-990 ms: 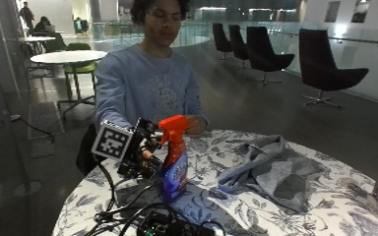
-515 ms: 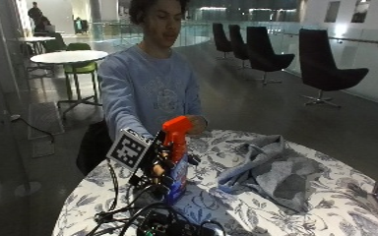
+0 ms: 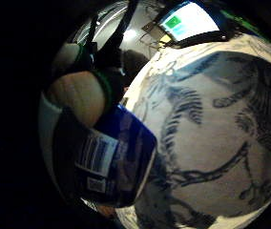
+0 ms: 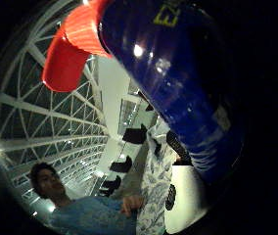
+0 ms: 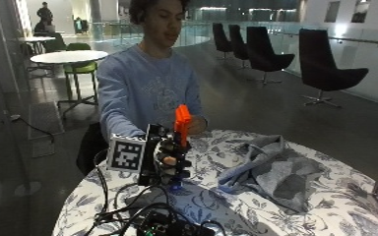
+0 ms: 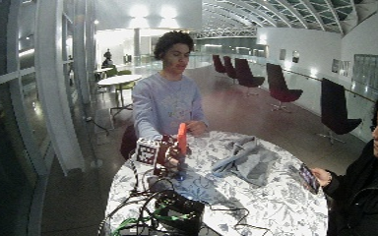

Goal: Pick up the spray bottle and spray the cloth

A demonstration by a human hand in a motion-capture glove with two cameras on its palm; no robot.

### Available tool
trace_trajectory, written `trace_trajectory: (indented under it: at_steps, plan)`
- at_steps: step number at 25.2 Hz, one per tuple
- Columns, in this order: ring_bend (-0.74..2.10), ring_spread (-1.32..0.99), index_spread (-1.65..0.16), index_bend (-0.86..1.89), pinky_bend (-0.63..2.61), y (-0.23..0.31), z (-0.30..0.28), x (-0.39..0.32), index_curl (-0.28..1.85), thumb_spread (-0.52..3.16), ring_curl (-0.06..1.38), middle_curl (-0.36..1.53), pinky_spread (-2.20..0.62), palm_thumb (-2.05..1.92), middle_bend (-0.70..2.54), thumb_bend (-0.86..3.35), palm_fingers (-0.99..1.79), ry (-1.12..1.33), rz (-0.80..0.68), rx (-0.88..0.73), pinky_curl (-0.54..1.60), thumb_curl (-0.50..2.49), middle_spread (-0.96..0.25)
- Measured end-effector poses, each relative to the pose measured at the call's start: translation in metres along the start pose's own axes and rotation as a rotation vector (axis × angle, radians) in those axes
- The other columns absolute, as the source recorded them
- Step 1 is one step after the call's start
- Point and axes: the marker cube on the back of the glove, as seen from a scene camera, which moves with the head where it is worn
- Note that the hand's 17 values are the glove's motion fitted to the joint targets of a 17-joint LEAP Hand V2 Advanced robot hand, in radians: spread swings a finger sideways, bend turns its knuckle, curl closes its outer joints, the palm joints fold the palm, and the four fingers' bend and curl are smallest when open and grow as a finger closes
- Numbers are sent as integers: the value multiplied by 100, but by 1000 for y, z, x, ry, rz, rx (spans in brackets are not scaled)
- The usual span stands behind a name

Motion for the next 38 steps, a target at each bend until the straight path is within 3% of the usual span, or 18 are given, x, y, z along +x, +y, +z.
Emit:
trace_trajectory:
  at_steps: [10,18,29,38]
  plan:
    - [59,-2,-30,9,34,9,26,-74,24,81,39,42,27,88,31,2,92,-128,5,-498,34,54,-6]
    - [58,0,-27,9,35,17,67,-106,24,94,39,43,26,76,30,-4,98,-104,143,-832,36,51,-4]
    - [61,2,-20,7,38,29,110,-112,22,107,40,43,25,71,28,-2,104,-50,275,-972,37,48,-3]
    - [62,2,-17,7,39,34,125,-109,21,111,41,44,25,72,26,-1,105,-53,313,-998,37,48,-3]
